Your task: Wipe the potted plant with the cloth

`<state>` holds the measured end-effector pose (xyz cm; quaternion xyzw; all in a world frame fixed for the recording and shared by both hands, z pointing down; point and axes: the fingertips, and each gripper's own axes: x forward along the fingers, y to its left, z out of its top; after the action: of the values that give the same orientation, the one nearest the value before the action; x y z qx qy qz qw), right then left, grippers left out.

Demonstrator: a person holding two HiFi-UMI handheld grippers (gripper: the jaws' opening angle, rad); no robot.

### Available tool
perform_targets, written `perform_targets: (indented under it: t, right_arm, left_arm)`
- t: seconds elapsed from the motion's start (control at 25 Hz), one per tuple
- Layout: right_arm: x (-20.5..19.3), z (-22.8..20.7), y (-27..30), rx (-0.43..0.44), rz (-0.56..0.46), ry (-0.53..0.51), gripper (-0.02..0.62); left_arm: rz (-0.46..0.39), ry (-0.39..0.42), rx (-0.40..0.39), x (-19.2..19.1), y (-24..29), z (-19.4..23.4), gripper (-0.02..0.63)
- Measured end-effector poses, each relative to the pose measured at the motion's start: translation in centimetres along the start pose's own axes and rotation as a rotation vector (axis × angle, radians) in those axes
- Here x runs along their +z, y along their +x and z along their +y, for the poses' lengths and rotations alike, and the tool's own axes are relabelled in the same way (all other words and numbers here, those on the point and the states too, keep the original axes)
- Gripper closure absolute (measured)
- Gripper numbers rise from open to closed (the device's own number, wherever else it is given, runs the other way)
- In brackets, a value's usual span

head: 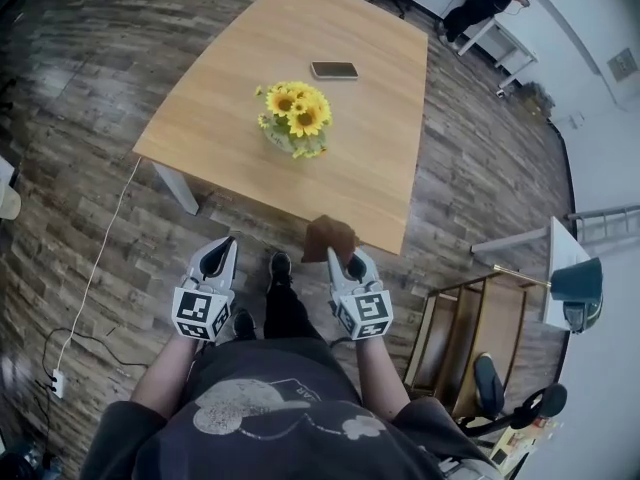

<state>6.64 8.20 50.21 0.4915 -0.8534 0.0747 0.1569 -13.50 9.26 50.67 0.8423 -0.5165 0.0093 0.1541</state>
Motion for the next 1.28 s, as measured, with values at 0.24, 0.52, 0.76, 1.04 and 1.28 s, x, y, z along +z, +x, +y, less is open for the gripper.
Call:
perform_targets:
  t: [0.24,0.52,0.76,1.04,1.28]
  right_arm:
    - [-0.8,2.0,-2.8,-0.026,0.024,-0.005,0.549]
    - [0.2,1.9,-3.6,-0.013,-0.013,0.003,0.551]
    - [1.1,2.1,-5.3,0.030,-0.067,0.004,0.551]
    - [-0.1,2.0,-10.5,0.066,-0.105,0.001,0.551]
    - [-2.0,2.2,-15.1,0.082,-0.100,-0.008,0.552]
  left_arm:
    - [0.005,-0.003,0.009,-0.9,-2.2,0.0,0.588]
    - [-0.009,0.044,0.009,-0.5,-2.5,-2.1,0.588]
    - [-0.029,0.053,0.038,0.3,-3.6,-4.1,0.588]
    - [-0.066,0.086,0.041,1.3,-5.4,-9.4,0.588]
    - [-0.071,0.090,0.044,0.4,-8.3,-14.0,0.588]
